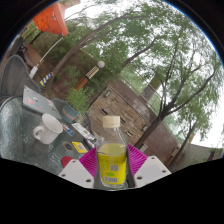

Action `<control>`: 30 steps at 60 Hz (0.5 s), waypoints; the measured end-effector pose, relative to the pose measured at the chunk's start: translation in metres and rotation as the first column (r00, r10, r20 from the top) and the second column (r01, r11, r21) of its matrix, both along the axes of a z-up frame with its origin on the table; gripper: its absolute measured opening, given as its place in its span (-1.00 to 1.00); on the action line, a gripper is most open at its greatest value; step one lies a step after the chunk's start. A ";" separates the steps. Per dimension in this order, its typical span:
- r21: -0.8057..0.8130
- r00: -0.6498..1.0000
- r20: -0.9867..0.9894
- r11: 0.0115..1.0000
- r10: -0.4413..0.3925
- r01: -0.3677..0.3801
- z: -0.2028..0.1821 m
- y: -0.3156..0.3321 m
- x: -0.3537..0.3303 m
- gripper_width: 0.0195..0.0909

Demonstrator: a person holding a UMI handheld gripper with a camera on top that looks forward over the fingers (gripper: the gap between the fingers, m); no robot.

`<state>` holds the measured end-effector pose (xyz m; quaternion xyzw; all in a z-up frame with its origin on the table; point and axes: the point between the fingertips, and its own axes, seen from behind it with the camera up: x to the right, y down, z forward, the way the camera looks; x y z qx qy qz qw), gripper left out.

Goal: Pour water

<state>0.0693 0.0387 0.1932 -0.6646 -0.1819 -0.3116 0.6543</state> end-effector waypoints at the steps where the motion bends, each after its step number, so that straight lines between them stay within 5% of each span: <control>1: -0.003 0.998 0.071 1.000 -0.002 0.002 0.003 0.013 0.002 -0.42; 7: -0.066 0.810 0.584 0.998 0.046 -0.009 0.037 0.070 -0.024 -0.42; 13: -0.171 0.410 0.899 0.985 0.154 0.004 0.015 0.110 -0.066 -0.42; 22: -0.256 -0.083 0.963 0.966 0.258 0.026 -0.020 0.141 -0.102 -0.43; 30: -0.258 -0.264 0.931 0.966 0.253 0.013 -0.036 0.143 -0.128 -0.41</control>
